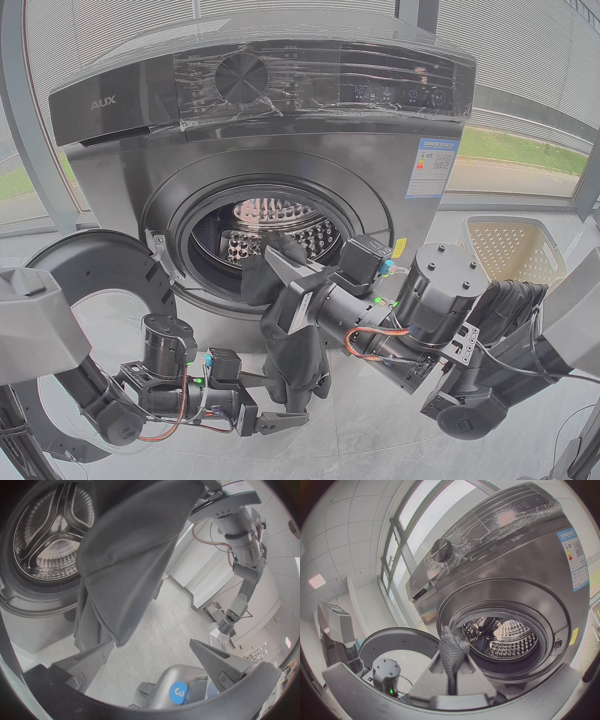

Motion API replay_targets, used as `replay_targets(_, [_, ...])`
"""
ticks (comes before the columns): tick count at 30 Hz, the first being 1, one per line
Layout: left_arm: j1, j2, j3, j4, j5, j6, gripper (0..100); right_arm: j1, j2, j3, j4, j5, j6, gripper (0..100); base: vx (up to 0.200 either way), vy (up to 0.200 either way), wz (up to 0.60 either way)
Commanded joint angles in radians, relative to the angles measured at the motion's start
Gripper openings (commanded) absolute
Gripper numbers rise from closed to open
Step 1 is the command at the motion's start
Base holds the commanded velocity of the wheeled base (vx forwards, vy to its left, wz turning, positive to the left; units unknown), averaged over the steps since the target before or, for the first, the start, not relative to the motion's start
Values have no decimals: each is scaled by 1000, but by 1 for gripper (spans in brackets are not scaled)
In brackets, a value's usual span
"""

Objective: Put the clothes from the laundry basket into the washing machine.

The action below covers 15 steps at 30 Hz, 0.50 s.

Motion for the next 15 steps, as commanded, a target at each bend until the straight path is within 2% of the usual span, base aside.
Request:
replay_targets(1, [-7, 135, -29, -59, 3, -5, 100, 10, 4, 3, -12, 0, -2, 0, 0, 0, 0])
replay_targets(15, [-9, 254, -98, -206, 33, -85, 100, 24, 4, 3, -16, 0, -3, 0, 0, 0, 0])
